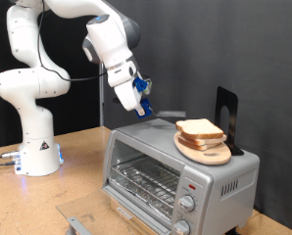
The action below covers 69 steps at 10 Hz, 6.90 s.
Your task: Make a piece of toast with the oven
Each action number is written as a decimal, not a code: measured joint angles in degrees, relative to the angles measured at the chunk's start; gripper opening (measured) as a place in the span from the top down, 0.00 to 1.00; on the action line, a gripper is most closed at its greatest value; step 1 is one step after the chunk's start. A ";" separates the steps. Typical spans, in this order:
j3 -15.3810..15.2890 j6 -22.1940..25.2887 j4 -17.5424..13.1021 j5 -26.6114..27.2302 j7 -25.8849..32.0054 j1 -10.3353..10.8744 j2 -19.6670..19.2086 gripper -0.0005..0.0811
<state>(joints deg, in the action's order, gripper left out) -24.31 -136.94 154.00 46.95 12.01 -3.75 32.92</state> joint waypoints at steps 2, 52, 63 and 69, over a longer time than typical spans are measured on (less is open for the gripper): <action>-0.21 1.57 0.09 -1.31 -0.22 -0.29 -0.04 0.52; -4.25 4.58 -14.18 -14.26 -13.47 -16.02 -13.90 0.51; -8.25 -3.25 -19.44 -18.47 -21.93 -16.06 -20.97 0.51; -8.94 -7.88 -20.33 -22.25 -23.22 -16.01 -23.11 0.51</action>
<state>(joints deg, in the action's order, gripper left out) -33.25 -144.82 133.67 24.70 -11.22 -19.76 9.81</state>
